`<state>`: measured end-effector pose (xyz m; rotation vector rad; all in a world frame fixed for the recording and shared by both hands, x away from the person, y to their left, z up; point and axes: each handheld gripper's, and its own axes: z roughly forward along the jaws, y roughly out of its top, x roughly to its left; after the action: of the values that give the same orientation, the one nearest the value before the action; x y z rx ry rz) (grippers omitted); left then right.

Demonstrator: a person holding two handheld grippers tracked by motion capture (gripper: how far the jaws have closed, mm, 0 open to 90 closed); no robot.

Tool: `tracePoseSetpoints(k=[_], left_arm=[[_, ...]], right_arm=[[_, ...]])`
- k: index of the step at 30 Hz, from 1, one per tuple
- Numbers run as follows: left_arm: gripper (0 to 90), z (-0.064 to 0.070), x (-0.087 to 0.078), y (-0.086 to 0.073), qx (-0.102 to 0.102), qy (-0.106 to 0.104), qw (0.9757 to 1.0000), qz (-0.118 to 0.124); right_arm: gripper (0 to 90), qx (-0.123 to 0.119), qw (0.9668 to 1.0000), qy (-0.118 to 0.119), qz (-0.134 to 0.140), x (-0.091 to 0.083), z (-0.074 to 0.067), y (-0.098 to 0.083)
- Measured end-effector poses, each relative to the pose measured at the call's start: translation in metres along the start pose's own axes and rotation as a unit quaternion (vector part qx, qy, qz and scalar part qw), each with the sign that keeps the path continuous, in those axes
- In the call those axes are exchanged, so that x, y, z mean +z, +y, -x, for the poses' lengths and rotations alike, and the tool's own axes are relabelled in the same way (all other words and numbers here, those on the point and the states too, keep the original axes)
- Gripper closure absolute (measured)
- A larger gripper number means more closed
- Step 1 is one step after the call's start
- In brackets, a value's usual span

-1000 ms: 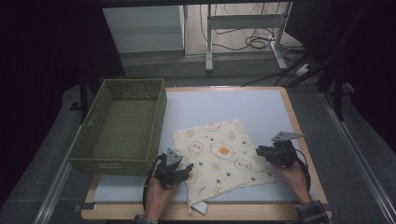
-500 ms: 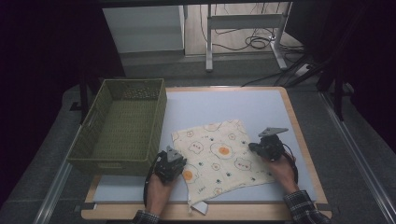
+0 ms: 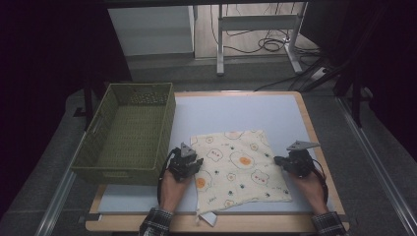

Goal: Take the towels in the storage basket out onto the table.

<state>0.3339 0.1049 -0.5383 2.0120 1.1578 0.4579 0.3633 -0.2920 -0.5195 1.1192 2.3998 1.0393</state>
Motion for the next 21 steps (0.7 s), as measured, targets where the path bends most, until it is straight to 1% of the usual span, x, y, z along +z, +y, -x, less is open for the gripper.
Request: tracePoseSetpoints(k=[2,4,5,7,8,9,10,12,15,17,21], left_arm=[[61.9,-0.003,0.000,0.004,-0.008,0.000,1.0000,0.005],[61.6,-0.005,0.002,0.008,-0.012,0.008,0.9999,0.004],[61.7,-0.007,0.003,0.009,-0.013,0.009,0.9999,0.003],[61.2,-0.011,0.007,0.013,-0.022,0.015,0.9996,0.005],[61.3,-0.015,0.011,0.016,-0.030,0.024,0.9992,0.005],[61.4,-0.015,0.011,0.016,-0.030,0.024,0.9992,0.005],[61.4,-0.017,0.013,0.018,-0.033,0.029,0.9990,0.005],[61.3,-0.021,0.017,0.021,-0.039,0.036,0.9986,0.004],[61.0,-0.023,0.024,0.026,-0.035,0.054,0.9979,0.001],[60.2,-0.025,0.029,0.028,-0.036,0.066,0.9972,0.000],[58.6,-0.031,0.033,0.033,-0.040,0.081,0.9959,0.002]], right_arm=[[82.0,0.001,1.0000,-0.003,0.001,0.000,0.001,0.001],[78.5,-0.001,1.0000,-0.007,0.005,0.001,0.003,0.005],[78.3,0.001,1.0000,-0.005,0.007,0.002,0.004,0.008],[77.5,0.001,1.0000,-0.003,0.008,0.004,0.005,0.013],[77.1,0.000,1.0000,-0.001,0.008,0.006,0.006,0.015],[77.1,0.000,1.0000,-0.001,0.008,0.006,0.006,0.015],[76.3,0.000,1.0000,-0.003,0.006,0.011,0.007,0.021],[75.3,0.002,1.0000,-0.002,0.006,0.016,0.010,0.025],[72.6,0.006,1.0000,-0.003,0.004,0.023,0.013,0.032],[70.8,0.008,1.0000,-0.004,0.003,0.029,0.016,0.036],[69.6,0.005,0.9999,-0.013,0.006,0.037,0.022,0.046]])
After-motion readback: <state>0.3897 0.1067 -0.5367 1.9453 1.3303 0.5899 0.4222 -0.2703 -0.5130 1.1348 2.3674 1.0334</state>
